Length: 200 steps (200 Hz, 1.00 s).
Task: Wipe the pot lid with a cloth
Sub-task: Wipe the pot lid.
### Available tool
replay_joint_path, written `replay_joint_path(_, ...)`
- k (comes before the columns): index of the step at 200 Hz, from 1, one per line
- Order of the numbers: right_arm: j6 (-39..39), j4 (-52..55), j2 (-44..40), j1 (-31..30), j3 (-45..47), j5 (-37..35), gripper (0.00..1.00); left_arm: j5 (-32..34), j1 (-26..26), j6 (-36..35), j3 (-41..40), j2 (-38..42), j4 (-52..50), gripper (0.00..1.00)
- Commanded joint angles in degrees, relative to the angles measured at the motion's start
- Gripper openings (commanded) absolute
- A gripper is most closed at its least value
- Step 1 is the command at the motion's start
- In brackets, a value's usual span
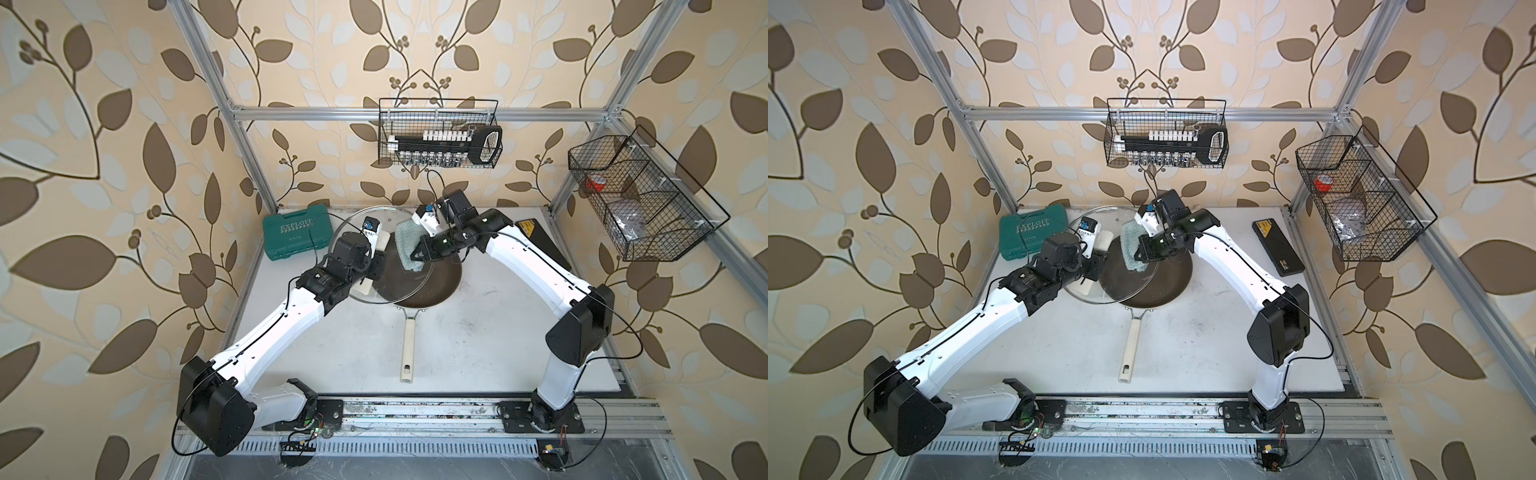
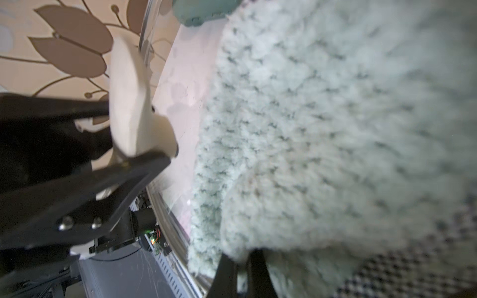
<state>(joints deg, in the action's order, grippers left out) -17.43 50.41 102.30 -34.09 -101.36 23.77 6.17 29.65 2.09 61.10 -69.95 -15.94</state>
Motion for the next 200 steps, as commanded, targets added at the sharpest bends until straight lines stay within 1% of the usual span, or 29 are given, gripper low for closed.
replay_joint_path(1,-2.48,-3.77,-4.38,-3.78,5.89,-0.47,0.0,2.1,0.23,1.65,6.53,3.6,17.87,0.0)
replay_joint_path(37,-5.4,-7.39,-6.44,-8.94,11.31,-0.97,0.0,1.82,0.2,2.79,6.58,3.16,18.23,0.0)
replay_joint_path(55,-5.79,-8.04,-6.52,-9.25,12.05,-0.99,0.0,1.64,0.23,2.92,6.52,3.16,18.16,0.0)
replay_joint_path(75,-5.29,-6.99,-6.13,-8.88,10.66,-2.0,0.0,1.74,0.23,2.77,6.55,3.46,17.75,0.0)
replay_joint_path(108,-4.33,-4.95,-5.03,-6.61,6.62,-1.32,0.0,1.82,0.17,2.23,6.29,4.46,17.03,0.0)
replay_joint_path(112,-4.2,-4.74,-4.86,-5.01,6.05,-1.17,0.0,1.88,0.22,2.18,6.35,4.56,16.92,0.0)
replay_joint_path(135,-3.25,-3.58,-3.46,-1.5,2.62,-0.67,0.0,2.02,0.18,1.74,6.2,5.13,16.57,0.0)
replay_joint_path(156,-2.82,-2.75,-0.34,2.04,-1.68,0.93,0.0,1.74,0.21,1.78,6.2,5.35,16.38,0.0)
replay_joint_path(174,-1.99,-0.67,3.78,3.69,-7.2,1.01,0.0,-1.24,0.23,1.96,6.23,5.35,16.76,0.0)
replay_joint_path(200,-1.22,2.06,10.69,3.89,-16.49,-0.97,0.0,-6.74,0.32,2.51,6.52,5.02,17.0,0.0)
